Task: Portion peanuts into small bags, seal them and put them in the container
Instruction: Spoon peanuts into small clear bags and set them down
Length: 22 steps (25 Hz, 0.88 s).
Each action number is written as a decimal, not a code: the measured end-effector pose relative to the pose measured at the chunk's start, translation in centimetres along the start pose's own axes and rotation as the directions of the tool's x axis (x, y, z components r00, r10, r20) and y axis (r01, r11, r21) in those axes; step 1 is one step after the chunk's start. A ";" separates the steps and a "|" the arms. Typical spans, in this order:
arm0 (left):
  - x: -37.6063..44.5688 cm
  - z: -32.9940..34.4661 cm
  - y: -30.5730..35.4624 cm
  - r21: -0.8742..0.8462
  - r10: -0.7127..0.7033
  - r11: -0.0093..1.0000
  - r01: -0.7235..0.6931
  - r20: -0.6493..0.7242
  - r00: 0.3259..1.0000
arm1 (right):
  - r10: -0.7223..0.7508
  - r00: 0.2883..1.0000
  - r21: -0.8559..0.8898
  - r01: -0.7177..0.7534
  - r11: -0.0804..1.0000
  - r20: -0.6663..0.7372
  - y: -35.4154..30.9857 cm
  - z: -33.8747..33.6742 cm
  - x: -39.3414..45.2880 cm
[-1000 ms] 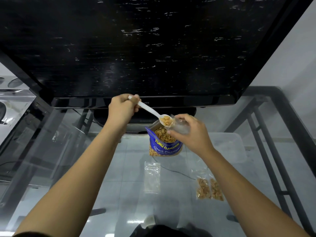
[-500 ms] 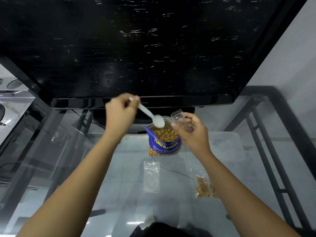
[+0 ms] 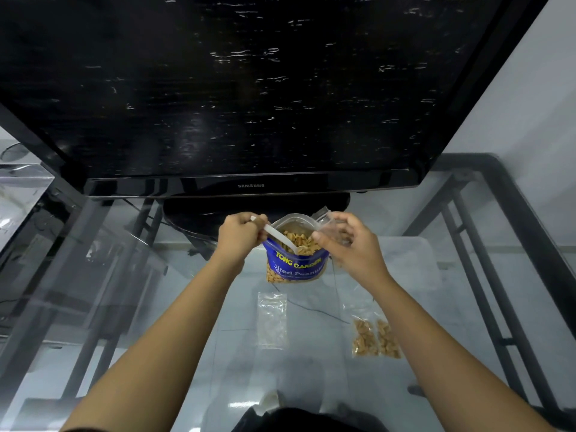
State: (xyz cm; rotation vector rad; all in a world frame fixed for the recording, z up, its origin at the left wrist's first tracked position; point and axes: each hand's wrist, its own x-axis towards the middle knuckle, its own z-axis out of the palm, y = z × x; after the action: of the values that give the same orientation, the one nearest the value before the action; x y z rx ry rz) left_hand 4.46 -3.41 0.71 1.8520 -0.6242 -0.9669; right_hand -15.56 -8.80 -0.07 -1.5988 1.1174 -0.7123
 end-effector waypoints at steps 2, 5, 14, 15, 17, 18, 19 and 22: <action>0.5 -0.3 -0.1 -0.070 -0.043 0.997 0.040 -0.029 0.999 | -0.002 1.000 0.004 0.002 1.000 -0.007 -0.1 -0.1 0.1; 1.3 -1.0 -0.1 -0.116 -0.088 0.990 0.076 -0.102 0.991 | -0.042 0.998 -0.096 0.039 0.995 -0.037 -0.8 -0.8 0.2; 2.0 -3.7 2.9 -0.258 -0.068 0.966 0.026 -0.158 0.985 | -0.228 0.966 -0.589 0.256 0.766 0.123 -1.8 -0.4 0.9; 1.9 -3.9 3.3 -0.257 -0.055 0.966 0.014 -0.153 0.987 | -0.228 0.965 -0.589 0.260 0.765 0.130 -1.8 -0.1 0.9; 1.7 -3.8 4.0 -0.228 -0.028 0.974 -0.005 -0.143 0.989 | -0.225 0.965 -0.570 0.259 0.780 0.131 -1.9 0.6 0.9; 1.4 -3.6 4.3 -0.195 -0.004 0.981 -0.023 -0.138 0.990 | -0.227 0.966 -0.552 0.258 0.793 0.126 -1.9 0.9 0.9; 1.1 -3.4 4.7 -0.148 0.033 0.987 -0.053 -0.137 0.990 | -0.231 0.966 -0.530 0.255 0.809 0.112 -1.9 1.2 0.8; -0.7 -2.4 6.7 0.063 0.229 0.973 -0.223 -0.120 0.966 | -0.239 0.970 -0.417 0.236 0.878 0.045 -1.8 1.7 0.6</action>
State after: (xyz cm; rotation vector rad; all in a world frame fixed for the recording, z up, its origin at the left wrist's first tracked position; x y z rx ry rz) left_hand 5.93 -4.63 7.61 1.8229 -0.7680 -0.6843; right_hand -13.25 -8.58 1.03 -2.1311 1.1442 -0.6640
